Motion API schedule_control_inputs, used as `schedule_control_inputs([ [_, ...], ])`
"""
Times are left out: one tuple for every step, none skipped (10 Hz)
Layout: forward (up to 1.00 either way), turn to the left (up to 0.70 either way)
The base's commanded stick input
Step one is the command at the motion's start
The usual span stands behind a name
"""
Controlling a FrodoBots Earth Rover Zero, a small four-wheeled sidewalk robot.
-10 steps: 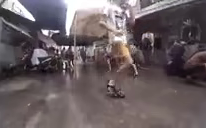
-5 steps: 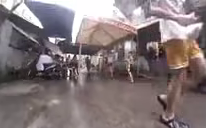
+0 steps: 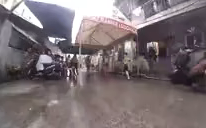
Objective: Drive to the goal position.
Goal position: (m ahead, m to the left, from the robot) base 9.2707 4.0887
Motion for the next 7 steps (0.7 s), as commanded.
schedule_control_inputs([
  [0.99,0.0],
  [0.99,0.0],
  [0.99,0.0],
  [0.99,0.0],
  [0.99,0.0],
  [0.99,0.0],
  [0.99,0.0],
])
